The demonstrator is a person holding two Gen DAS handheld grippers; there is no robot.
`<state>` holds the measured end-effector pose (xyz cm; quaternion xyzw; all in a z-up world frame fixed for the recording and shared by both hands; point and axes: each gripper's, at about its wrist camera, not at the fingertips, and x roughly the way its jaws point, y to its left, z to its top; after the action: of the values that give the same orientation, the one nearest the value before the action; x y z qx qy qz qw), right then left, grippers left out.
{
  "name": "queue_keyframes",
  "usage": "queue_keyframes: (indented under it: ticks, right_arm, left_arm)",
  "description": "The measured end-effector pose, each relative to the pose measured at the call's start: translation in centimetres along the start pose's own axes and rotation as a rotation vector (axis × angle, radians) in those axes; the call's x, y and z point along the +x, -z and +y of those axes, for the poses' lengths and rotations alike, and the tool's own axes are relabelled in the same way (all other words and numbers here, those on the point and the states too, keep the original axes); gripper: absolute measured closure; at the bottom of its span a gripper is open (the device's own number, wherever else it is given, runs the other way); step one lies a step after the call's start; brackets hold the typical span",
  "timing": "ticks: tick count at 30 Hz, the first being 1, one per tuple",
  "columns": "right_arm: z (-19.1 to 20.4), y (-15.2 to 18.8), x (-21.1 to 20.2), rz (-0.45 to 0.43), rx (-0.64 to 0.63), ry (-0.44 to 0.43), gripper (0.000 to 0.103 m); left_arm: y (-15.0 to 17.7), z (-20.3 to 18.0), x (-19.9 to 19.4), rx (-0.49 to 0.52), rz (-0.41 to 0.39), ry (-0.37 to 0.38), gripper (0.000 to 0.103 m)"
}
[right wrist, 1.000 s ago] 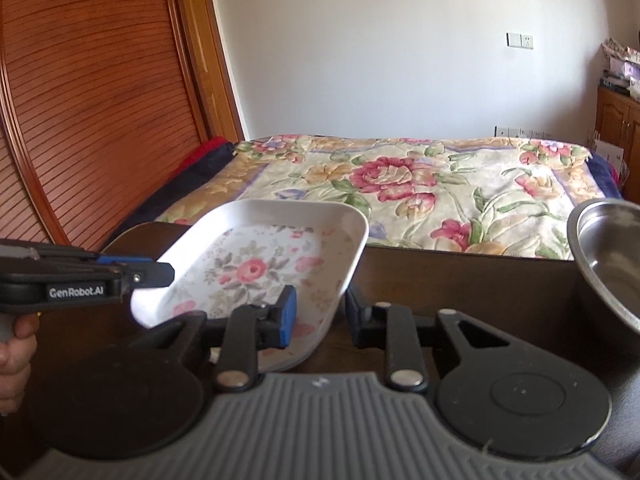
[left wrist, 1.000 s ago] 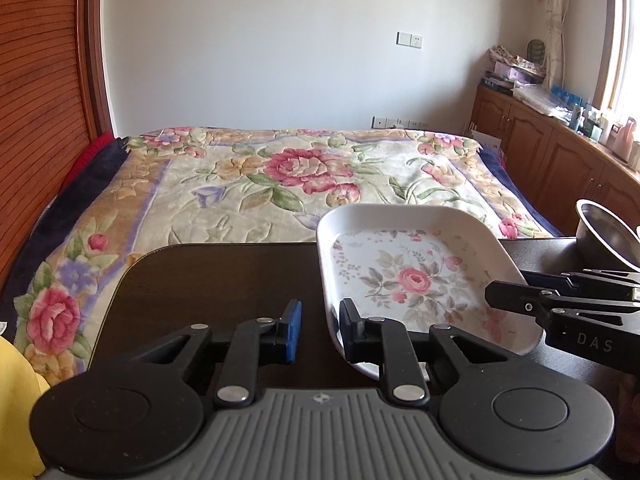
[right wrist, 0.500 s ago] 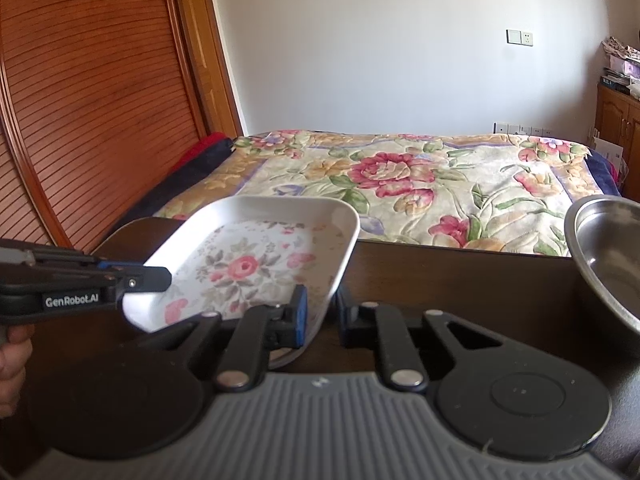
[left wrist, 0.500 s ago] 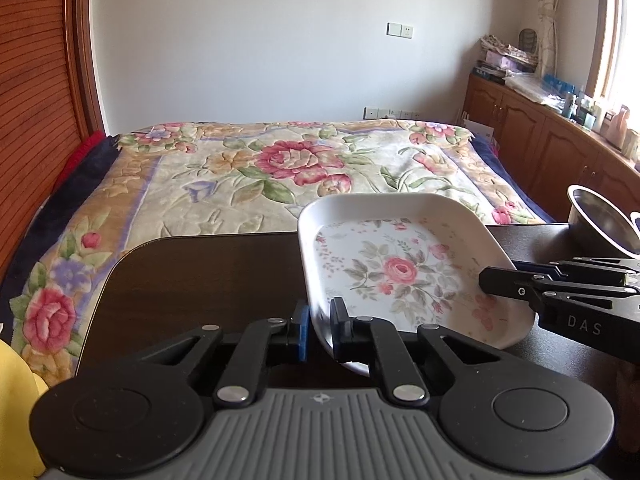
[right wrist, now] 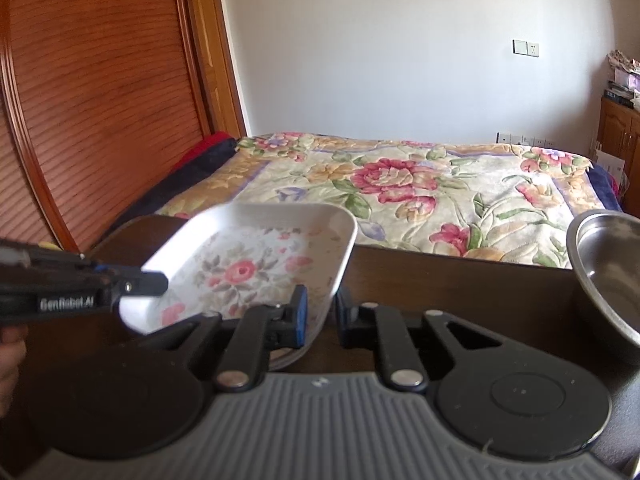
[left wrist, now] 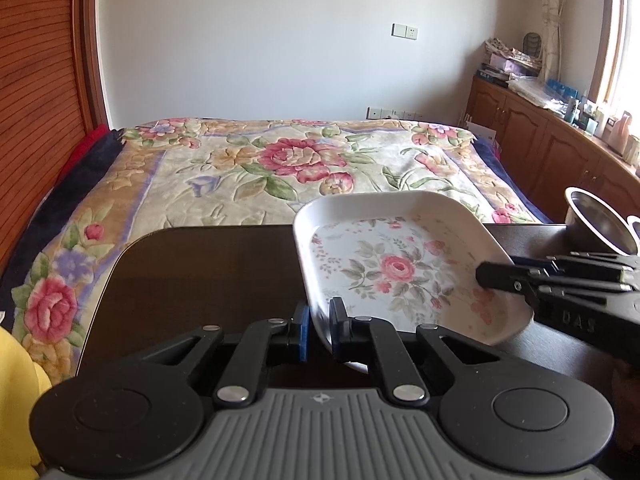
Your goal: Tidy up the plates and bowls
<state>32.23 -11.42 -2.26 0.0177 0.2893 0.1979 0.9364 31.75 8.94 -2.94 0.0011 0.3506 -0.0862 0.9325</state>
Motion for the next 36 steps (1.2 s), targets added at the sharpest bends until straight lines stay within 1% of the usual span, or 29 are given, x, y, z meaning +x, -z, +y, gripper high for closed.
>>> queue_keyframes:
  ticks: [7,18,24,36]
  right_arm:
    - [0.8,-0.4,-1.4,0.005,-0.004,-0.038,0.086]
    - [1.6,-0.1,-6.6,-0.043,-0.034,-0.078,0.086]
    - [1.4,0.8,-9.5,-0.066,-0.051,-0.083,0.086]
    - [0.7,3.1,-14.0,-0.087,-0.063,-0.084,0.086]
  left_arm:
    - [0.8,0.1,-2.5,-0.026,-0.013,-0.007,0.091]
    - [1.8,-1.0,-8.6,-0.03,-0.076,-0.001,0.091]
    - [3.2,-2.1,-11.3,-0.026,-0.097,0.014,0.092]
    - [6.5,-4.5,-15.6,-0.003,-0.118,0.032,0.091]
